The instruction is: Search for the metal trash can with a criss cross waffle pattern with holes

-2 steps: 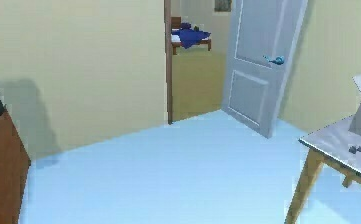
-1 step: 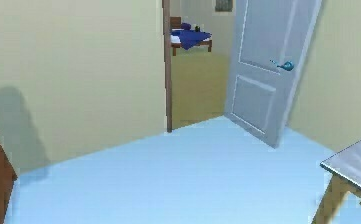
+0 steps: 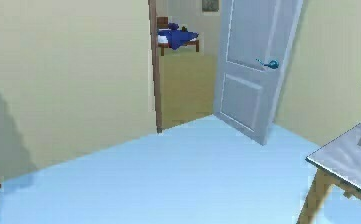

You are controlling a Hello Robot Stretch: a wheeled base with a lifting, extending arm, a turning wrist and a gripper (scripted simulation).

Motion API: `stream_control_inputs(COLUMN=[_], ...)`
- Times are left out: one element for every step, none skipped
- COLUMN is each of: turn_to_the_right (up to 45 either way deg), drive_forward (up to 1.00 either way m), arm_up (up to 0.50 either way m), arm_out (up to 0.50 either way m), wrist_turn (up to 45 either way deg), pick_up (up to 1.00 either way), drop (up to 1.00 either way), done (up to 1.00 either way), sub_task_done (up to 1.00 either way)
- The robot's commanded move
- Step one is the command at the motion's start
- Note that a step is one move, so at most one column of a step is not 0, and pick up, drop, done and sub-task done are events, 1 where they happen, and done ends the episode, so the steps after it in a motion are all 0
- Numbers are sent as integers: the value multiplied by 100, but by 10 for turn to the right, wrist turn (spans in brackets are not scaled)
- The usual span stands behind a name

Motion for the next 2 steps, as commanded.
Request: stream_control_inputs(turn_to_the_right=[0, 30], drive_forward=[100, 0], arm_up=[0, 0], arm_out=[0, 0], wrist_turn=[0, 0], pick_up=[0, 0], drop=[0, 0], done=[0, 0], sub_task_done=[0, 0])
